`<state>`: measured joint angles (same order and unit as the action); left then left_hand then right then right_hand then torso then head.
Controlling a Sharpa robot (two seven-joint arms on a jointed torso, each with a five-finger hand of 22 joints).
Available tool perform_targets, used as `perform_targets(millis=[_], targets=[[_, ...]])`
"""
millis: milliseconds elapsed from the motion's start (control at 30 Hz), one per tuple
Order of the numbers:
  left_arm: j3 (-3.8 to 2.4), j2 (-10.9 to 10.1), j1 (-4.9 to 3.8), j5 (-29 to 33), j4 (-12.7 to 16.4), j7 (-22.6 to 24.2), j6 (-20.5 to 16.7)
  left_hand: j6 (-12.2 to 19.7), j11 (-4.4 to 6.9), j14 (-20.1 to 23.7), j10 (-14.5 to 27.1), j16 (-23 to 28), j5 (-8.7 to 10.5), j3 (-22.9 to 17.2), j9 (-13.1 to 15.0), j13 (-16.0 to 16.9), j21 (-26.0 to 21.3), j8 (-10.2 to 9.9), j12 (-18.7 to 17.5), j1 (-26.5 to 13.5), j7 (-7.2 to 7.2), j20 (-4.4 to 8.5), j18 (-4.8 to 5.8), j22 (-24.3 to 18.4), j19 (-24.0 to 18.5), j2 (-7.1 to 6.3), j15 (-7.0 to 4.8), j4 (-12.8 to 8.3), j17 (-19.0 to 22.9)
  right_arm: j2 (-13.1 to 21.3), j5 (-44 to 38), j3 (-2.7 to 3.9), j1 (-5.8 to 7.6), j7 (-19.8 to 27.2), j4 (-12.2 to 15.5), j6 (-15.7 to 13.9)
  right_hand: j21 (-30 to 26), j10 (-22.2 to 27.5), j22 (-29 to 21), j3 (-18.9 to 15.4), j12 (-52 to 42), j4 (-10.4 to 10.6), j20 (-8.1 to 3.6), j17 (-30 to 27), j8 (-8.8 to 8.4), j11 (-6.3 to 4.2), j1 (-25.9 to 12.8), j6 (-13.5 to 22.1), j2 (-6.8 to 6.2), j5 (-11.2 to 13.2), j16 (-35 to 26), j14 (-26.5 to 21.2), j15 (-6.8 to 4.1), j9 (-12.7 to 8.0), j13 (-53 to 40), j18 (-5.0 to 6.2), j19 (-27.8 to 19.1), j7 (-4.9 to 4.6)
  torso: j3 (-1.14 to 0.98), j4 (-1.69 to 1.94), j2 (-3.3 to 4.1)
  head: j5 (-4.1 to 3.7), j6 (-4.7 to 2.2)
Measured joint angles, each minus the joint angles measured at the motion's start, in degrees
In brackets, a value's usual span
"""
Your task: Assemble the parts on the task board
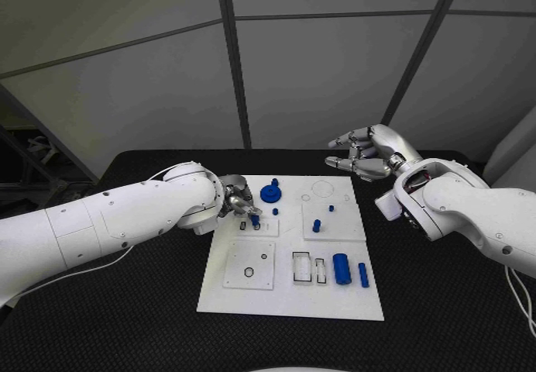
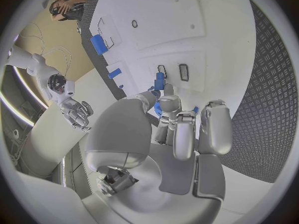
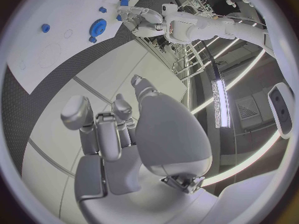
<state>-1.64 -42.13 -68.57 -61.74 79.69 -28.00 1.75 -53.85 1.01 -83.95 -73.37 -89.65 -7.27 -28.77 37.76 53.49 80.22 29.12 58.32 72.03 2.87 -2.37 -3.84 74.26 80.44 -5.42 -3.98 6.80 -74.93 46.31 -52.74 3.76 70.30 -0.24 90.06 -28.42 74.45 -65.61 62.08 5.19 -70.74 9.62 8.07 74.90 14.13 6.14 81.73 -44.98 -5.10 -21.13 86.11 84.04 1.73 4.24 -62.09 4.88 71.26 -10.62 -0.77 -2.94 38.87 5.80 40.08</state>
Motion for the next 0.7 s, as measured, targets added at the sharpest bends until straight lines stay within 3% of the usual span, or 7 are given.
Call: perform_targets(millis=[200, 367, 700], targets=[[0.01, 0.0, 0.0, 0.0, 0.0, -0.1, 0.0, 0.0, -0.02, 0.0, 0.0, 0.0, 0.05, -1.0, 0.0, -0.1, 0.0, 0.0, 0.0, -1.7, 0.0, 0.0, 0.0, 0.1, 0.0, -0.99, 0.0, -1.0, 0.0, 0.0, 0.0, 0.0, 0.0, 0.0, 0.0, 0.0, 0.0, 0.0, 0.0, 0.0, 0.0, 0.0, 0.0, 0.0, 0.0, 0.0, 0.0, 0.0, 0.0, 0.0, 0.0, 0.0, 0.0, 0.0, 0.0, 0.0, 0.0, 0.0, -0.01, 0.0, -0.03, -0.05, 0.02], [0.01, 0.0, 0.0, -0.1, 0.0, -0.1, 0.0, -0.4, 0.13, 0.0, -0.3, 0.0, -0.01, -0.3, 0.1, 0.1, 0.0, 0.0, 0.0, -2.9, -0.06, 0.0, 0.0, 0.2, 0.0, -1.37, -0.01, -0.3, 0.0, 0.0, 0.0, 0.0, 0.0, 0.0, -0.1, 0.0, 0.0, 0.0, -0.1, 0.0, 0.2, 0.0, -0.21, 0.0, 0.0, 0.0, 0.0, 0.0, 0.0, 0.0, 0.0, 0.0, 0.0, 0.0, 0.1, 0.01, -0.2, 0.0, -0.02, -0.01, -0.03, -0.08, 0.08], [0.03, 0.0, 0.0, -0.1, 0.0, -0.3, 0.1, -0.4, 0.14, 0.0, -0.3, 0.0, 0.21, 0.6, 0.1, 0.1, 0.0, 0.0, 0.0, -3.8, -0.01, 0.0, 0.0, 0.3, 0.0, -1.26, -0.02, -0.1, 0.0, 0.0, 0.0, 0.0, 0.0, 0.0, -0.1, 0.1, 0.0, 0.0, -0.1, 0.0, 0.2, 0.0, -0.21, 0.0, 0.0, 0.0, 0.0, 0.0, 0.0, 0.0, 0.0, 0.0, 0.0, 0.0, 0.1, 0.0, -0.2, 0.0, -0.02, -0.01, -0.03, -0.14, 0.02]])
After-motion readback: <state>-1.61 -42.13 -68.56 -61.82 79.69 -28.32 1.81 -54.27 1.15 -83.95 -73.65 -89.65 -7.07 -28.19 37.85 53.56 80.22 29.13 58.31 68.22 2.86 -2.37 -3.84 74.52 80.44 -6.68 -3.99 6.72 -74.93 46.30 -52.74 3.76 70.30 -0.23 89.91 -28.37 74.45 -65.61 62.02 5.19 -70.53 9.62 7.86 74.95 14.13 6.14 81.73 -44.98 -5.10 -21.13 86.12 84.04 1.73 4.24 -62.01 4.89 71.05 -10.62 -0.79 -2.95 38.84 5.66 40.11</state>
